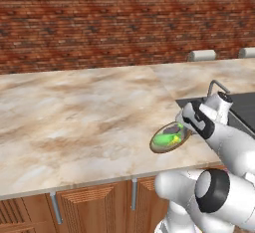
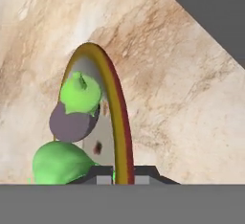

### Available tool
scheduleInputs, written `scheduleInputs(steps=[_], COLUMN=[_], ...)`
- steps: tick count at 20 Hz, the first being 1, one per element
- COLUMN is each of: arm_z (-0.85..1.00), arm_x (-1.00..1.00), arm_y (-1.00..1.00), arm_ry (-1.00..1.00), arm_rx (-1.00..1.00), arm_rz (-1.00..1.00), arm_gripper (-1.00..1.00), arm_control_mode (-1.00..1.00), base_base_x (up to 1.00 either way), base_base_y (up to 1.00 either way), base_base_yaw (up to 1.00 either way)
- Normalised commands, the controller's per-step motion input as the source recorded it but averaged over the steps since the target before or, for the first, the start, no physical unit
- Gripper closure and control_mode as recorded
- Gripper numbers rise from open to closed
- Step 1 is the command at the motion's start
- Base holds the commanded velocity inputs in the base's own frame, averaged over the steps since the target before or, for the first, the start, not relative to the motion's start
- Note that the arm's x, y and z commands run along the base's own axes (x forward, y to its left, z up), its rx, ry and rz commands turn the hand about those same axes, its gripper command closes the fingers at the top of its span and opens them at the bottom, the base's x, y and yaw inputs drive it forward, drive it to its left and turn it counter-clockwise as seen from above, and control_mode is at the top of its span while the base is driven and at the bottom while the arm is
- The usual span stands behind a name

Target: Dump the eggplant and corn from the bowl so the bowl can be washed. Place the bowl in the sink after clearing the leftovers.

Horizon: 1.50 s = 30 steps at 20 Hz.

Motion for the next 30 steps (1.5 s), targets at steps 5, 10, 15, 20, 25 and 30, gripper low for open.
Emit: scheduleInputs(steps=[5,10,15,20,25,30], arm_z=[0.85,0.91,0.7,0.35,0.0,0.0], arm_x=[-0.36,-0.42,-0.54,-0.75,-0.41,0.0], arm_y=[0.0,0.0,0.0,-0.01,0.0,0.0], arm_ry=[-0.05,-0.02,-0.02,-0.21,-0.22,0.0], arm_rx=[0.18,0.3,0.35,0.29,0.12,0.0], arm_rz=[-0.02,-0.02,-0.01,0.0,0.0,0.0], arm_gripper=[1.0,1.0,1.0,1.0,1.0,1.0], arm_control_mode=[-1.0,-1.0,-1.0,-1.0,-1.0,-1.0], base_base_x=[0.0,0.0,0.0,0.0,0.0,0.0], base_base_y=[0.0,0.0,0.0,0.0,0.0,0.0], base_base_yaw=[0.0,0.0,0.0,0.0,0.0,0.0])
